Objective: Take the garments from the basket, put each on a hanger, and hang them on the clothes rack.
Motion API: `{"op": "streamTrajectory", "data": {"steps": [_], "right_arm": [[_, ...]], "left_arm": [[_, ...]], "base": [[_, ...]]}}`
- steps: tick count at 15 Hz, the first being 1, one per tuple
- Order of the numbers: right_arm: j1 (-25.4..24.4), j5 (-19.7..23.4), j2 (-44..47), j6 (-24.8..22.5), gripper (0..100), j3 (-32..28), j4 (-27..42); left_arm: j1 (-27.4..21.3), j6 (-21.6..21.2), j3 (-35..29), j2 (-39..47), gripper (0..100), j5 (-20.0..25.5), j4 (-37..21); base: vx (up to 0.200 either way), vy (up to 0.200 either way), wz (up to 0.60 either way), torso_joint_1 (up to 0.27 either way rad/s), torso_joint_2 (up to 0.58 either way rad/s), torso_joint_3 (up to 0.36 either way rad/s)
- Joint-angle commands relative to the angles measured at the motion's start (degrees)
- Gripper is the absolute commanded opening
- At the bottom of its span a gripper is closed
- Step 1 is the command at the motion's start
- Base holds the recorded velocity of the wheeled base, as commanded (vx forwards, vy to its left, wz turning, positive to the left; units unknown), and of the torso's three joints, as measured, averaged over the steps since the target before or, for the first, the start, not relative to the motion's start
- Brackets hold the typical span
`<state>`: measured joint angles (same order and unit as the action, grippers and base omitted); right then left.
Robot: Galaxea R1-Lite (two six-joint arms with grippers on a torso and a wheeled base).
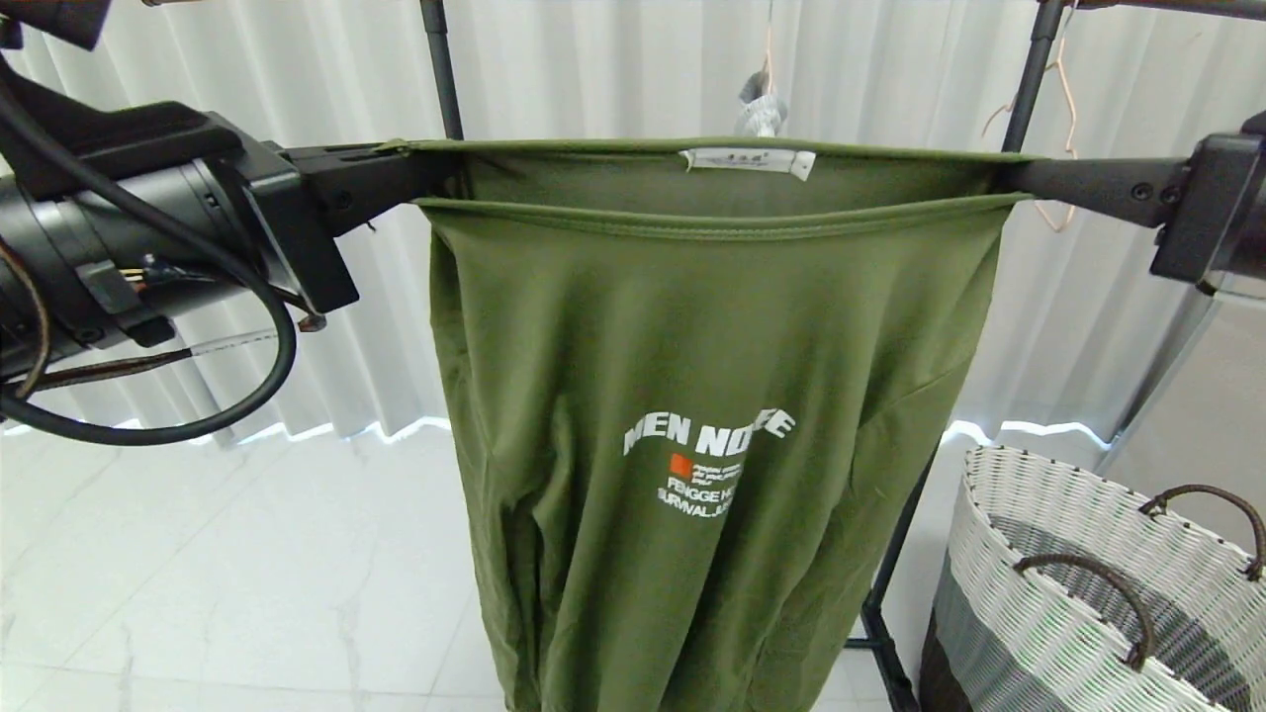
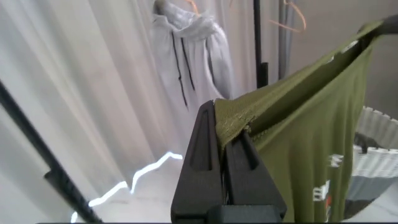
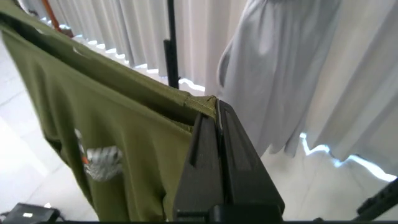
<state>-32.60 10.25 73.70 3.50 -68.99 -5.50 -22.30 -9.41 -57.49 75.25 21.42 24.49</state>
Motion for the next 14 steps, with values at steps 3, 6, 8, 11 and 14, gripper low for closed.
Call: {"op": "streamTrajectory", "data": {"steps": [3,6,8,11,14], "right_arm": [[-0.10,0.03,-5.06,-0.07,0,0.87,4.71],[-0.71,0.12,-12.27,-1.21,0,3.60,11.12],[-1.33,-0.32,-14.99,-1.30,0,6.67,12.00],[-3.17,-0.41,-17.10,-1.30,0,11.86,11.47],[-3.26,-1.73,-18.95,-1.30,0,12.03,11.21]], "left_arm": [[-6.36,-0.26,1.68,2.53,0,-0.33,-1.20],[-7.76,-0.34,-1.92,7.36,0,-1.12,-1.29],[-8.29,-0.34,-5.88,10.88,0,-3.75,-1.29],[-8.03,-0.26,-10.18,15.54,0,-6.04,-1.38],[-7.67,-0.08,-13.00,16.51,0,-6.04,-4.98]], "base": [[0.000,0.000,0.00,0.000,0.00,0.000],[0.000,0.000,0.00,0.000,0.00,0.000],[0.000,0.000,0.00,0.000,0.00,0.000],[0.000,0.000,0.00,0.000,0.00,0.000],[0.000,0.000,0.00,0.000,0.00,0.000]]}}
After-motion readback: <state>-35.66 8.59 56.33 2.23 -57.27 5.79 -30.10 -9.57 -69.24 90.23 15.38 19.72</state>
